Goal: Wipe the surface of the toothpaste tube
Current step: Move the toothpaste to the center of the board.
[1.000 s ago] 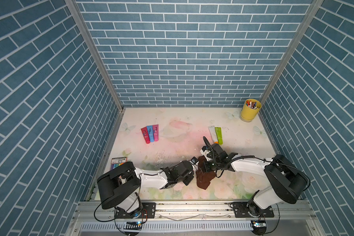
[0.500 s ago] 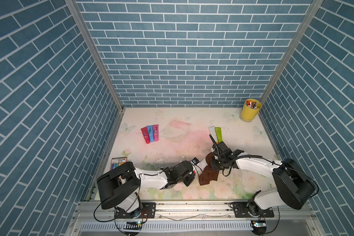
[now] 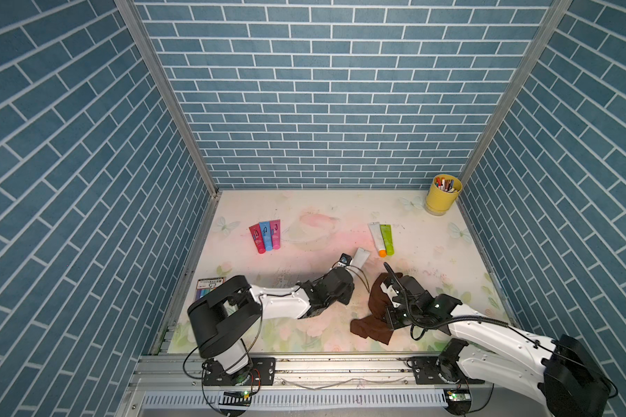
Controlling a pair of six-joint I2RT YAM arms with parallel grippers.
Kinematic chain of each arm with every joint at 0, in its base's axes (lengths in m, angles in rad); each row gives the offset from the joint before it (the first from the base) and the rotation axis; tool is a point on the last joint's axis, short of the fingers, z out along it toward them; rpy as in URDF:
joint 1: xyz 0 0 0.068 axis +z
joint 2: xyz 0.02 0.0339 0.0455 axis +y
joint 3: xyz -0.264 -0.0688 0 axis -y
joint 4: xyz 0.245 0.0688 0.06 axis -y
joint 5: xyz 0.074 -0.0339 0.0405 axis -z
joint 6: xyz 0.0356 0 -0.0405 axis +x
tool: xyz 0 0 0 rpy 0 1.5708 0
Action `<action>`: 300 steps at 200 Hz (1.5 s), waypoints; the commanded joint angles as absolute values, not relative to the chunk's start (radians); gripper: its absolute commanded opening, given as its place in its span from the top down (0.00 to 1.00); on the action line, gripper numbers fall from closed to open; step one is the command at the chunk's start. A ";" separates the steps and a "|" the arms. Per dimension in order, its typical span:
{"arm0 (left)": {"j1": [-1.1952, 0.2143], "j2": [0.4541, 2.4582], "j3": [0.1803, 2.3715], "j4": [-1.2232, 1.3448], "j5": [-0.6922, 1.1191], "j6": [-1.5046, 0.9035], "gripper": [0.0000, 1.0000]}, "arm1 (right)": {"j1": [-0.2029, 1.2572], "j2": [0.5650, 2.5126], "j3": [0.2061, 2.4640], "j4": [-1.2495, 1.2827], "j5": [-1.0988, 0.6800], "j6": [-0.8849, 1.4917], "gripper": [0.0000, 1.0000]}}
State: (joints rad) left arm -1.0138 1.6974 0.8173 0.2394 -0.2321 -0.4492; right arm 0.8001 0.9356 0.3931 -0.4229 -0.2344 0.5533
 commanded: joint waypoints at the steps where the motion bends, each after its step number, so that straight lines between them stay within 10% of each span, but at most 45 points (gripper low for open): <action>1: -1.006 1.795 0.937 0.239 -0.343 -0.517 1.00 | 0.808 0.835 0.369 -0.433 -0.297 0.590 1.00; 102: -0.918 2.069 1.214 0.251 -0.266 -0.650 0.99 | 0.815 0.758 0.354 -0.435 -0.288 0.586 1.00; 182: -0.918 2.176 1.348 0.243 -0.185 -0.678 0.61 | 0.816 0.715 0.347 -0.441 -0.280 0.589 1.00; 251: -0.916 2.132 1.256 0.329 -0.213 -0.715 0.90 | 0.819 0.715 0.345 -0.440 -0.281 0.589 1.00; 300: -0.905 2.069 1.183 0.450 -0.201 -0.703 0.54 | 0.819 0.711 0.344 -0.441 -0.278 0.589 1.00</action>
State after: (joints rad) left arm -0.9154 2.1407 1.2304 0.3622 -0.2039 -0.7132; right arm 0.8120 0.7219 0.3573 -0.4343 -0.2768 0.5545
